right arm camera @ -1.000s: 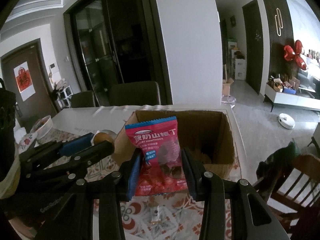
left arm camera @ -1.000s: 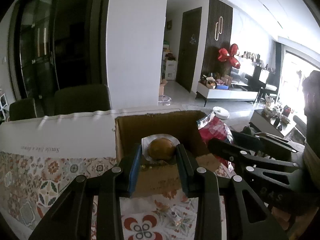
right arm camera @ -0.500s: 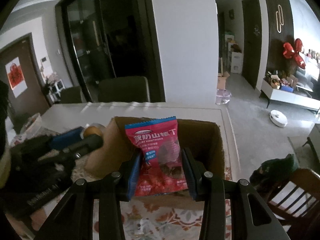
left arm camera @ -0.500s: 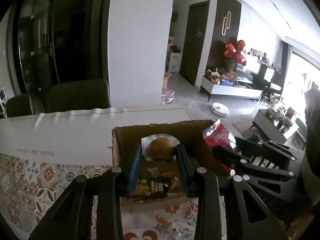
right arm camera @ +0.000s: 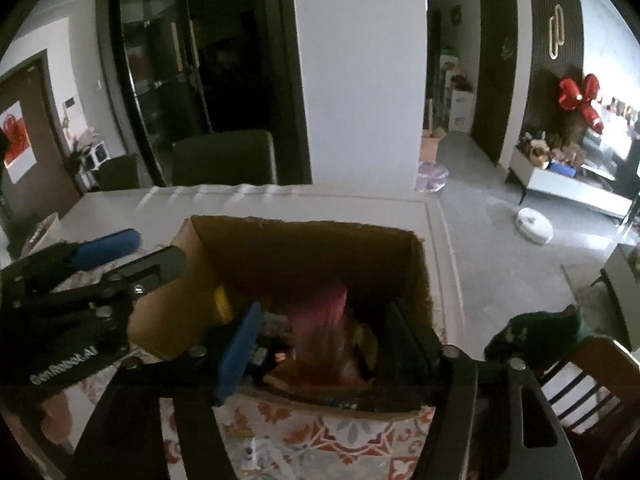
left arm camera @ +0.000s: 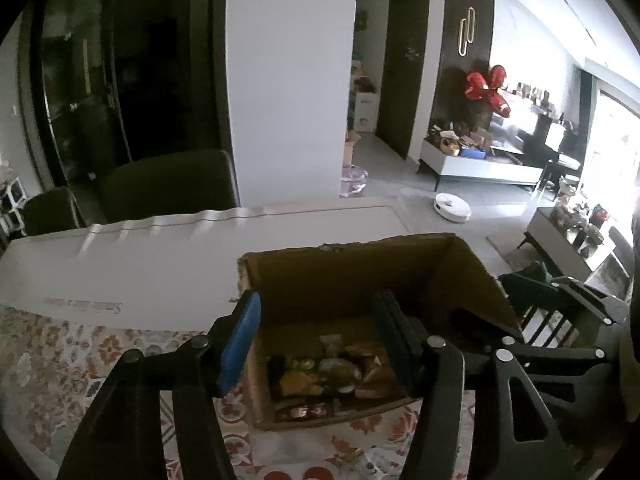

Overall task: Organize snacks
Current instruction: 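Open both tools inside the box to release the red packet and candy, then move both tools back from the box to the white-and-gold wrapped snack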

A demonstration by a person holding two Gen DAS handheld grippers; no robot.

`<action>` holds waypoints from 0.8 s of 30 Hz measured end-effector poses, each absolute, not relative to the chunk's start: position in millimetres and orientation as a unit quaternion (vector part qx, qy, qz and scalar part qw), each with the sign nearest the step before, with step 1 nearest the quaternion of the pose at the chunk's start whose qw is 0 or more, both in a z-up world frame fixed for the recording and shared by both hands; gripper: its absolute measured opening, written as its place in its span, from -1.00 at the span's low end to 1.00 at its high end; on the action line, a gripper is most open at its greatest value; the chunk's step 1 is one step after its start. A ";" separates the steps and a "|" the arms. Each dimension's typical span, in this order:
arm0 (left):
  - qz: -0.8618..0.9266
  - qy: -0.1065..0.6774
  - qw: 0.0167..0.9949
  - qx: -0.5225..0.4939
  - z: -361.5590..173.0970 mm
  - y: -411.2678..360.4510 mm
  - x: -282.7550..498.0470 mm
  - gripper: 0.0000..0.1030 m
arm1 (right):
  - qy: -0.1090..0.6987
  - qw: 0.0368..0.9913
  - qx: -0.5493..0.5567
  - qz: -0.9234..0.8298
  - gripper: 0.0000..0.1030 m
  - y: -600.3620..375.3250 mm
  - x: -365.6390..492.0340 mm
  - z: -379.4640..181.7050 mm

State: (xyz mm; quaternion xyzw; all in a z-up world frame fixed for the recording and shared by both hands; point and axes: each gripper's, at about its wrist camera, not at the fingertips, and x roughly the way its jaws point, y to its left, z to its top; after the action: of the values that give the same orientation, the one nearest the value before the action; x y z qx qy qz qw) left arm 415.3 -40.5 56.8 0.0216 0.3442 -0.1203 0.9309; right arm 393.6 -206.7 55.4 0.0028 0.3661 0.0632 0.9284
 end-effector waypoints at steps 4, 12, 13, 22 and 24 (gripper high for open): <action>-0.109 0.335 0.935 0.028 59.2 -36.5 404.4 0.30 | 0.365 0.929 0.001 0.061 0.29 -205.3 386.9 56.1; -0.096 0.310 0.945 0.031 65.1 -26.4 375.7 0.40 | 0.348 0.935 0.007 0.069 0.29 -201.8 363.4 60.1; -0.093 0.308 0.946 0.030 66.1 -24.3 370.9 0.41 | 0.345 0.936 0.007 0.069 0.29 -201.2 360.1 61.5; -0.080 0.289 0.953 0.036 69.2 -8.9 332.0 0.50 | 0.321 0.944 0.001 0.081 0.29 -186.7 327.6 66.8; -0.078 0.287 0.954 0.033 67.9 -4.0 323.4 0.52 | 0.321 0.943 0.001 0.087 0.29 -181.6 322.8 65.0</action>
State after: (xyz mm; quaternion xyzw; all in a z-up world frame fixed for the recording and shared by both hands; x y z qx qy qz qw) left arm 323.4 -4.0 67.9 0.0331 0.2873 -0.0776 0.9541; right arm 322.8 -181.6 65.0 0.0010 0.3208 0.0867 0.9432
